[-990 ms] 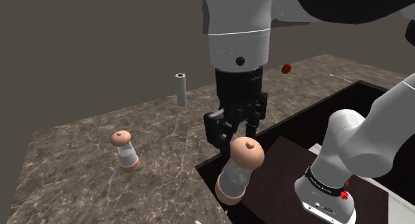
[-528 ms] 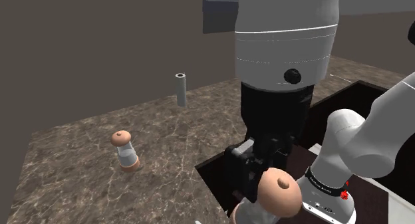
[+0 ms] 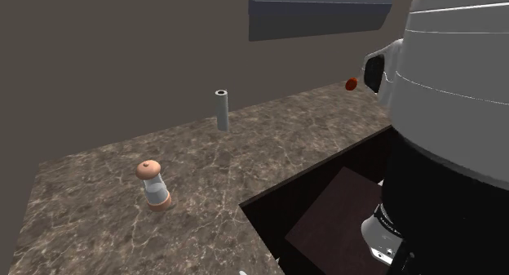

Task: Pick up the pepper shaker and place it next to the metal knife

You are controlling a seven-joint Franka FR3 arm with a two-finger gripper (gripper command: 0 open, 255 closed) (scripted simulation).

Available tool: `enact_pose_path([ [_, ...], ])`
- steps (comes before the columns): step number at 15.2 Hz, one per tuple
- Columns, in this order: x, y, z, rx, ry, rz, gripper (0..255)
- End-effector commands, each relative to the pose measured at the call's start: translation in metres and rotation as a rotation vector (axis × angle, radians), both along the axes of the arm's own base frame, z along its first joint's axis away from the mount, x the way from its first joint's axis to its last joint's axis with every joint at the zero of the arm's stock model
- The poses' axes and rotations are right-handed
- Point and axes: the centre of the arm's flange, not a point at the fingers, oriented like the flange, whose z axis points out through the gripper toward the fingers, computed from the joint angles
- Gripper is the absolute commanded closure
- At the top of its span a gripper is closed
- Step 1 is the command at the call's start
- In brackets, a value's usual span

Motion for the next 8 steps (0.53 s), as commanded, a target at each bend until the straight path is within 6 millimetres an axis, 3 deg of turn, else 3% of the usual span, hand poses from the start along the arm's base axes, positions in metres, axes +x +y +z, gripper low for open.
enact_pose_path([
  [1,-0.021,0.014,0.004,0.0,0.001,-0.002,255],
  [3,-0.041,0.026,0.009,0.0,0.001,-0.002,255],
  [8,-0.041,0.026,-0.018,0.0,0.001,-0.002,255],
])
